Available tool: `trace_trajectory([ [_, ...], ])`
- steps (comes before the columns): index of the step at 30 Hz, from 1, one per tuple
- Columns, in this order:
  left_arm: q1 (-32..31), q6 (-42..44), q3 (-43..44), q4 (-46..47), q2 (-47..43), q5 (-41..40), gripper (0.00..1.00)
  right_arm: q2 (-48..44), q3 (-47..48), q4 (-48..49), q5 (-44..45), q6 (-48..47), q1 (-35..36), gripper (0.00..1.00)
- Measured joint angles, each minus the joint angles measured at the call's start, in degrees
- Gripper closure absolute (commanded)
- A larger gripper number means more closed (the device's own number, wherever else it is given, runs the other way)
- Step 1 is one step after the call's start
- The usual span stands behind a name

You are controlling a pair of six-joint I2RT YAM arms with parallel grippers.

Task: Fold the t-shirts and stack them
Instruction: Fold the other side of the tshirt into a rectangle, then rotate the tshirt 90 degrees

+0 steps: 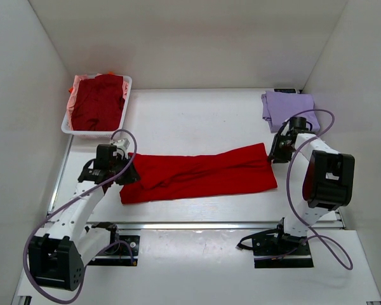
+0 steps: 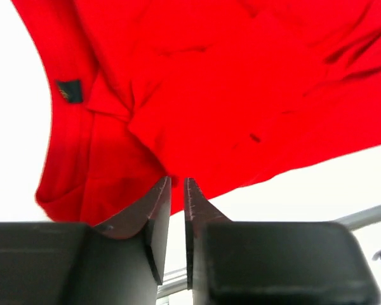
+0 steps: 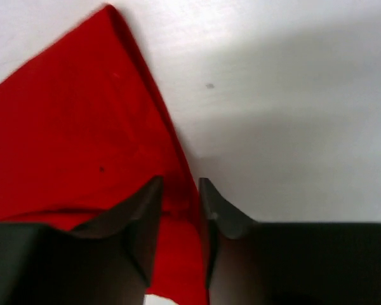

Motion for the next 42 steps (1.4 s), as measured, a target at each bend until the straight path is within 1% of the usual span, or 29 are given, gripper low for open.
trace_trajectory([
  [1, 0.00, -0.42, 0.00, -0.02, -0.48, -0.70, 0.67, 0.02, 0.00, -1.14, 0.76, 0.26, 0.02, 0.62],
  [2, 0.09, -0.70, 0.00, -0.02, -1.05, -1.18, 0.64, -0.13, 0.00, -1.95, 1.51, 0.66, 0.26, 0.52],
  [3, 0.24, -1.16, 0.02, -0.02, -1.75, -1.73, 0.63, -0.39, 0.00, -2.51, 2.51, 1.03, 0.55, 0.46],
  [4, 0.24, -1.55, 0.09, -0.02, -2.29, -2.45, 0.63, -0.83, 0.00, -3.10, 3.50, 1.25, 0.90, 0.46],
  [5, 0.22, -1.95, 0.22, -0.02, -2.62, -2.93, 0.63, -1.55, 0.00, -3.56, 4.31, 1.18, 1.51, 0.49],
  [6, 0.22, -2.21, 0.37, 0.02, -2.67, -3.32, 0.64, -2.62, 0.00, -3.65, 4.72, 0.98, 2.25, 0.57],
  [7, 0.09, -2.51, 0.52, 0.11, -2.54, -3.58, 0.66, -3.96, 0.00, -3.48, 4.83, 0.74, 3.13, 0.81],
  [8, -0.20, -2.93, 0.59, 0.31, -2.16, -3.74, 0.66, -5.35, 0.00, -3.06, 4.83, 0.13, 3.96, 0.96],
  [9, -0.81, -3.41, 0.61, 0.76, -1.57, -3.91, 0.66, -6.67, 0.02, -2.34, 4.61, -0.13, 4.85, 1.00],
  [11, -2.67, -5.18, 0.61, 1.66, -0.15, -4.02, 0.69, -7.80, 1.14, -1.46, 3.91, -0.66, 6.19, 1.00],
  [13, -5.14, -7.13, 0.28, 3.26, 1.22, -4.17, 0.71, -6.19, 4.15, -0.98, 3.13, -1.31, 7.37, 1.00],
  [16, -8.37, -10.75, -1.42, 5.99, 3.17, -4.37, 0.75, -0.33, 10.19, -0.17, 2.03, -2.34, 8.50, 1.00],
  [19, -11.08, -13.79, -3.21, 7.34, 6.29, -6.19, 0.76, 6.25, 14.23, -0.07, 1.36, -2.64, 9.55, 1.00],
  [22, -13.77, -15.47, -3.30, 7.41, 11.47, -9.49, 0.77, 11.72, 15.10, -0.55, 1.03, -2.10, 10.82, 1.00],
  [25, -15.39, -16.00, -0.83, 7.15, 19.87, -11.41, 0.79, 14.23, 14.58, -1.70, 0.87, -0.26, 11.65, 1.00],
  [28, -15.82, -16.11, 5.29, 7.30, 26.99, -12.74, 0.81, 13.44, 13.31, -1.25, 1.27, 2.67, 12.00, 1.00],
  [30, -15.85, -16.04, 10.43, 7.23, 32.15, -13.35, 0.81, 11.91, 10.84, 0.07, 1.49, 5.05, 12.00, 1.00],
  [33, -15.74, -15.41, 21.42, 6.43, 41.92, -13.99, 0.81, 8.81, 6.78, 0.52, 2.84, 9.05, 12.66, 1.00],
  [36, -15.47, -13.60, 36.48, 3.93, 53.51, -14.19, 0.83, 5.92, 3.54, -0.42, 5.33, 13.49, 14.91, 1.00],
  [41, -14.73, -9.77, 66.29, -2.78, 73.22, -13.29, 0.85, -0.02, -3.34, -0.52, 8.09, 22.05, 21.05, 1.00],
  [42, -14.73, -8.96, 73.77, -6.34, 77.18, -13.09, 0.86, -1.62, -5.16, -0.50, 8.59, 24.20, 22.86, 1.00],
])
